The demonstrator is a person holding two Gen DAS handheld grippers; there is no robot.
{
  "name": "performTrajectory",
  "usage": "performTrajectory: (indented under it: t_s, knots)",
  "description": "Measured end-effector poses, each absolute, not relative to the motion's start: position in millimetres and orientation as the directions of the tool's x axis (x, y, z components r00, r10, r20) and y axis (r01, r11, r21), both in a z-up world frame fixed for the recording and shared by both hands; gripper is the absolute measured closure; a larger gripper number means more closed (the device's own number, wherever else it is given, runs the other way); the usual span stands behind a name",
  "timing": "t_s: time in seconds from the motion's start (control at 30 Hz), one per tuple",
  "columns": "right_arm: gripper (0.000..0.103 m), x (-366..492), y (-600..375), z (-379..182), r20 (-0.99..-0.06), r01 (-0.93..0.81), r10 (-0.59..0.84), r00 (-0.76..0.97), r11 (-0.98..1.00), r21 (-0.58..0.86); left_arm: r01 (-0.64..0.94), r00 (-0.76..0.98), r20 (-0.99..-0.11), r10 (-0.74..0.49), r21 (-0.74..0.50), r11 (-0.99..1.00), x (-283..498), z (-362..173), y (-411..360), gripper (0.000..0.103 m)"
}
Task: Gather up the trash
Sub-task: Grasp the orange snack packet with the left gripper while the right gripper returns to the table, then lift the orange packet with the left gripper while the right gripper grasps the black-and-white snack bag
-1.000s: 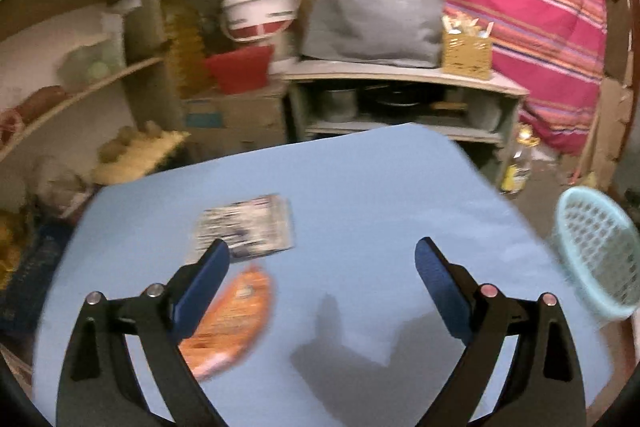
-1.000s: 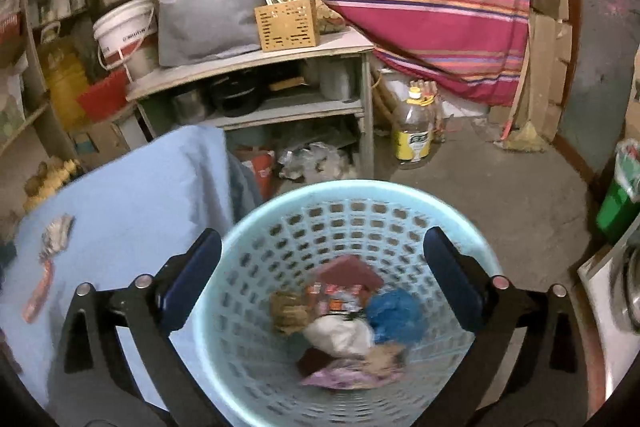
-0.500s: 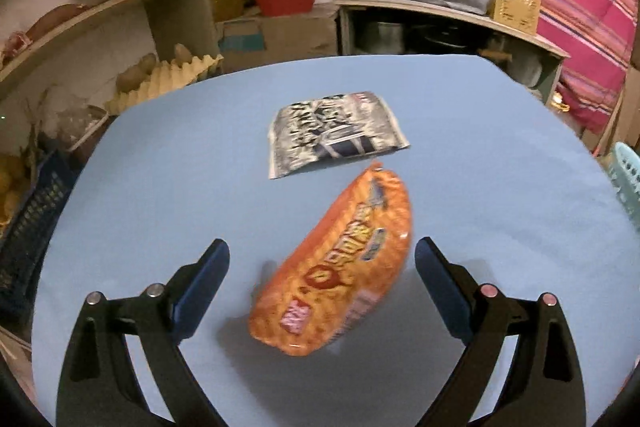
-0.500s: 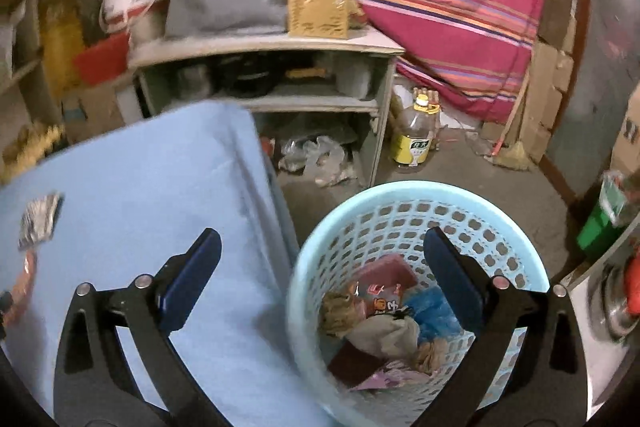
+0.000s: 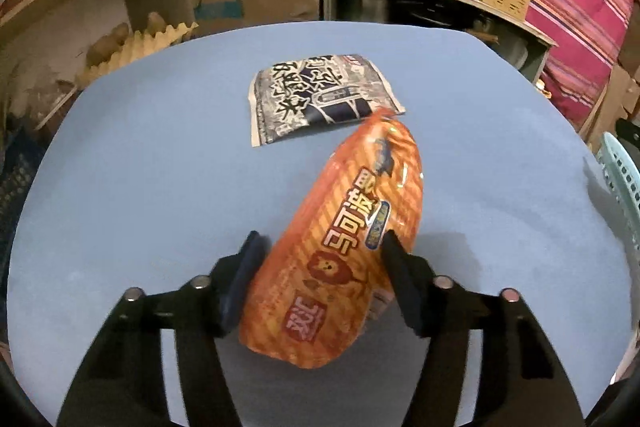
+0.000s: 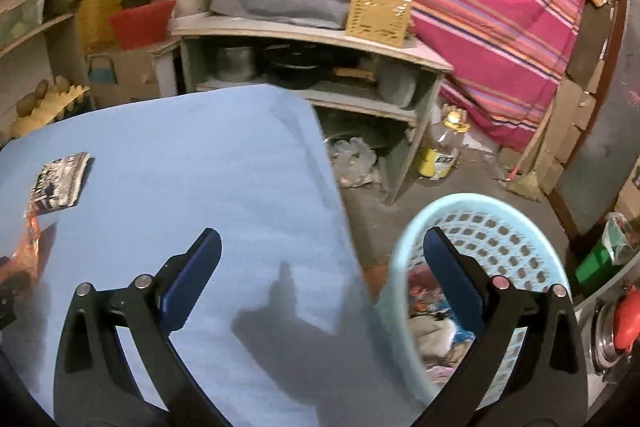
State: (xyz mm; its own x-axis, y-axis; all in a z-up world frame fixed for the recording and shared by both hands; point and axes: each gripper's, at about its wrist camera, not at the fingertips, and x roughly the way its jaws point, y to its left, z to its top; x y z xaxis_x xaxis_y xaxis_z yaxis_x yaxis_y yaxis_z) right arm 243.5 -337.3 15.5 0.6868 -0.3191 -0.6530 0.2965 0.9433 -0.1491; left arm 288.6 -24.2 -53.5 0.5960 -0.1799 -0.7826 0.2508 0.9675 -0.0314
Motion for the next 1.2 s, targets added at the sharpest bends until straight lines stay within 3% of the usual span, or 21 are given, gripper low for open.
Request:
performTrajectory:
  t_s: [0.17, 0.27, 0.67, 0.73, 0.77, 0.8, 1.0, 1.2]
  knots:
    - [0.005, 253, -317, 5, -0.687, 0.205, -0.209, 0.696, 0.975, -0.089, 0.268, 0.580, -0.785, -0.218, -0.069, 0.961, 294, -51, -15, 0.084]
    - [0.005, 257, -301, 0, -0.691, 0.128, -0.133, 0.710, 0.990, -0.059, 0.244, 0.574, -0.780, -0.248, -0.126, 0.962, 300, -45, 4, 0.091]
    - [0.005, 279, -249, -9, -0.743, 0.029, -0.049, 0.668, 0.999, -0.040, 0.242, 0.604, -0.734, -0.311, -0.202, 0.949, 302, -19, 25, 0.091]
    - [0.005, 276, -253, -8, -0.742, 0.032, -0.068, 0.667, 0.998, -0.062, 0.256, 0.605, -0.733, -0.310, -0.189, 0.948, 300, -18, 16, 0.075]
    - [0.005, 273, -256, -8, -0.741, 0.034, -0.071, 0.668, 0.997, -0.065, 0.257, 0.614, -0.729, -0.303, -0.178, 0.950, 297, -16, 11, 0.043]
    - [0.005, 269, -261, -7, -0.736, 0.041, -0.077, 0.672, 0.997, -0.066, 0.251, 0.632, -0.718, -0.291, -0.166, 0.954, 295, -14, 8, 0.022]
    - [0.005, 256, -301, -7, -0.730, 0.123, -0.081, 0.678, 0.992, 0.004, 0.303, 0.596, -0.734, -0.324, -0.168, 0.938, 293, -23, -16, 0.018]
    - [0.005, 248, -322, -3, -0.725, 0.163, -0.072, 0.685, 0.985, 0.056, 0.330, 0.547, -0.800, -0.248, -0.066, 0.942, 291, -51, -42, 0.018]
